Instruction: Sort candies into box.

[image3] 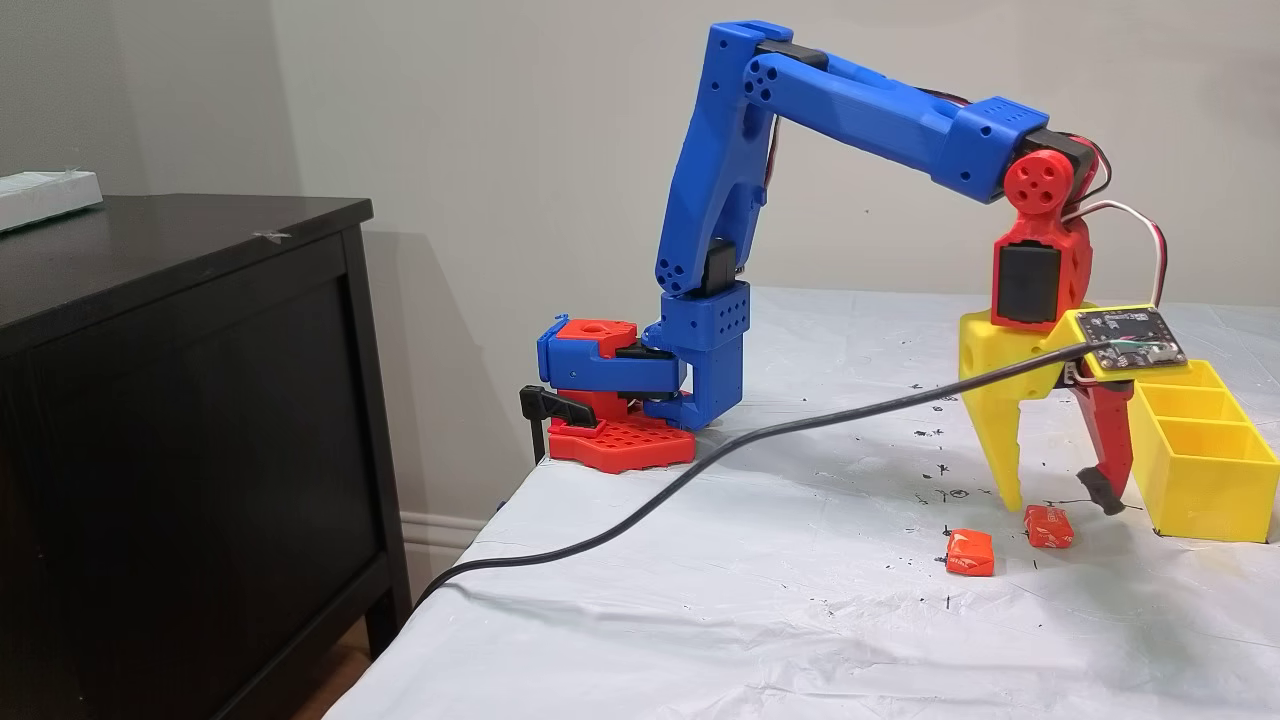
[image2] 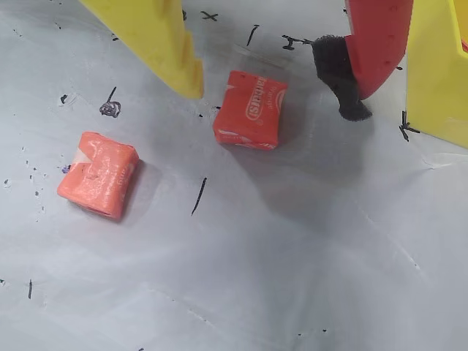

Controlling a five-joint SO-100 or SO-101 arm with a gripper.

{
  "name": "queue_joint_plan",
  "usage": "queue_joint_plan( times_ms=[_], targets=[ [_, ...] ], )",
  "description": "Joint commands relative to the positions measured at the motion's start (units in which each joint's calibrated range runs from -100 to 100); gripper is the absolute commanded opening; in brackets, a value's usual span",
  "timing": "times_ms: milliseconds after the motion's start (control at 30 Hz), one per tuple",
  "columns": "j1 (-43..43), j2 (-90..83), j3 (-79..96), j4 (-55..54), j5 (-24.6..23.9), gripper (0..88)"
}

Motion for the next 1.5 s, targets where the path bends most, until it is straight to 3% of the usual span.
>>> queue_joint_plan(
  times_ms=[0,367,500,600,1100,1467],
  targets=[
    [-0.47,0.03,-4.18,-1.40,-0.10,23.4],
    [-1.20,4.19,-4.63,-3.20,-0.54,21.0],
    [-1.38,3.51,-4.73,-3.44,-1.12,6.4],
    [-1.47,1.47,-4.36,-2.79,-1.71,4.4],
    [-7.90,-18.71,-2.72,-1.97,-6.15,0.2],
    [-15.33,-30.76,8.02,-14.25,-12.50,0.2]
  ],
)
